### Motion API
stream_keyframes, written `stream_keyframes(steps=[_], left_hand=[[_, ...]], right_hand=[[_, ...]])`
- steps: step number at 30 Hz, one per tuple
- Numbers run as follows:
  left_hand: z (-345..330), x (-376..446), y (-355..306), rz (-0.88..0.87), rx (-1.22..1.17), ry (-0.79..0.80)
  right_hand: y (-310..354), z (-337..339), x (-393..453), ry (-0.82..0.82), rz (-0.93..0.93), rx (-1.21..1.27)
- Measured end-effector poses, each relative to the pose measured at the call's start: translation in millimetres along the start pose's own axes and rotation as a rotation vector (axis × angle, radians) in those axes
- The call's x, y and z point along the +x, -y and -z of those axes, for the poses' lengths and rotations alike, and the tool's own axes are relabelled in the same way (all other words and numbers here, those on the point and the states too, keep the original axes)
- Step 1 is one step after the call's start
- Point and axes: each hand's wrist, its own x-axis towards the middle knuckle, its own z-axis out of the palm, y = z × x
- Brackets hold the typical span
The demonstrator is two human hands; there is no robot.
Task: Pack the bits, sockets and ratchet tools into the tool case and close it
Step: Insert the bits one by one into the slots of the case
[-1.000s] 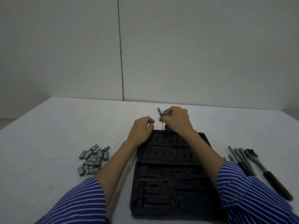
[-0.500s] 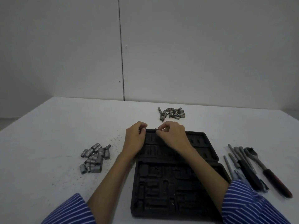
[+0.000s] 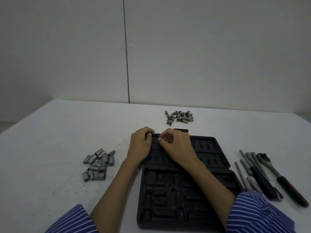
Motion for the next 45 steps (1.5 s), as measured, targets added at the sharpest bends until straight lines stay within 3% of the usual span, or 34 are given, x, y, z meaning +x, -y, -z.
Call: stream_keyframes(steps=[21, 45], left_hand=[[-0.3, -0.6, 0.1, 0.000, 0.000, 0.009], [-0.2, -1.2, 0.6, 0.014, -0.007, 0.019]], right_hand=[[1.0, 0.8, -4.6, 0.071, 0.106, -0.095], [7.2, 2.9, -4.7, 0.128, 0.008, -0.141]])
